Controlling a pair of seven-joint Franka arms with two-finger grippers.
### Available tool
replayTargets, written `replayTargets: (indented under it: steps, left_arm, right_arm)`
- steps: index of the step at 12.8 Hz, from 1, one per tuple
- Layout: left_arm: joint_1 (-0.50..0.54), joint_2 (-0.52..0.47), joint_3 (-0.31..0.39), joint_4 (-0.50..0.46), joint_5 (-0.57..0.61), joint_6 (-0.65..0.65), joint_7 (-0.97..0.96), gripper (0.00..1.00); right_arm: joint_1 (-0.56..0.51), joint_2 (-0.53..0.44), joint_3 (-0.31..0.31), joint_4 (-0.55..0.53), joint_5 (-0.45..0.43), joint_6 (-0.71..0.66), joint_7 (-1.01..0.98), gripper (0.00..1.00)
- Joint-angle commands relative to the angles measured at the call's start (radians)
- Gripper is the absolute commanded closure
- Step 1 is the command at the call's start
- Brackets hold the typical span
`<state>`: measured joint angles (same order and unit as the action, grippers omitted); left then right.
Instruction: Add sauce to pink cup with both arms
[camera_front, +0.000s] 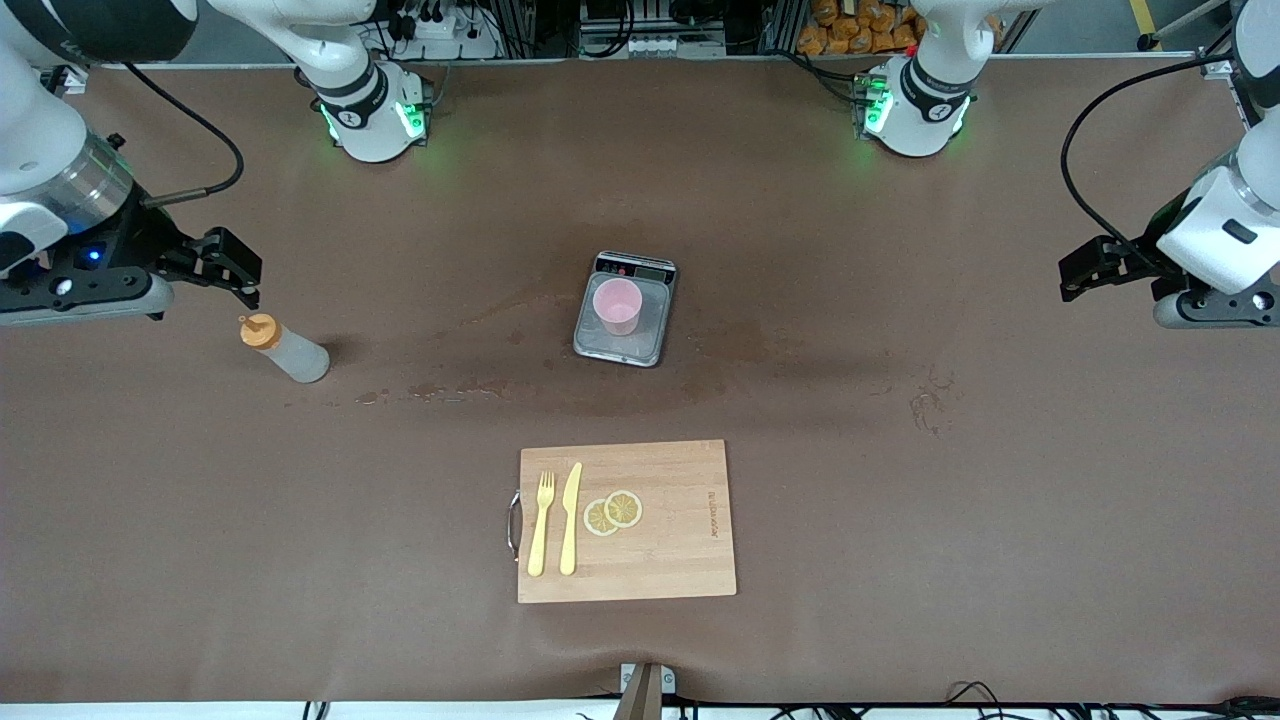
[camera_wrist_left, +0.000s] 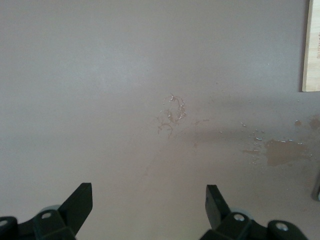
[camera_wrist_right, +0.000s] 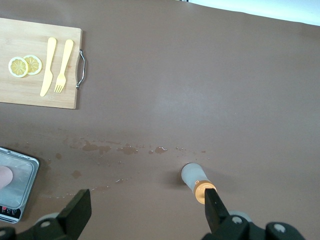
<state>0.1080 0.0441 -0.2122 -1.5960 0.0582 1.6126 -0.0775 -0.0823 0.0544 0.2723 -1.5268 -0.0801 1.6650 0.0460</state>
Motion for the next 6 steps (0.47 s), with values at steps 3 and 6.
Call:
replayTargets:
  steps: [3, 6]
  left_arm:
    - [0.006, -0.023, -0.001, -0.012, -0.017, -0.01, 0.021, 0.0]
    - [0.006, -0.023, -0.003, -0.01, -0.017, -0.01, 0.021, 0.0]
  right_arm:
    - [-0.017, 0.013, -0.004, 0.046, -0.027, -0.01, -0.119, 0.0]
    - [-0.024, 0.015, -0.005, 0.045, -0.023, -0.011, -0.127, 0.0]
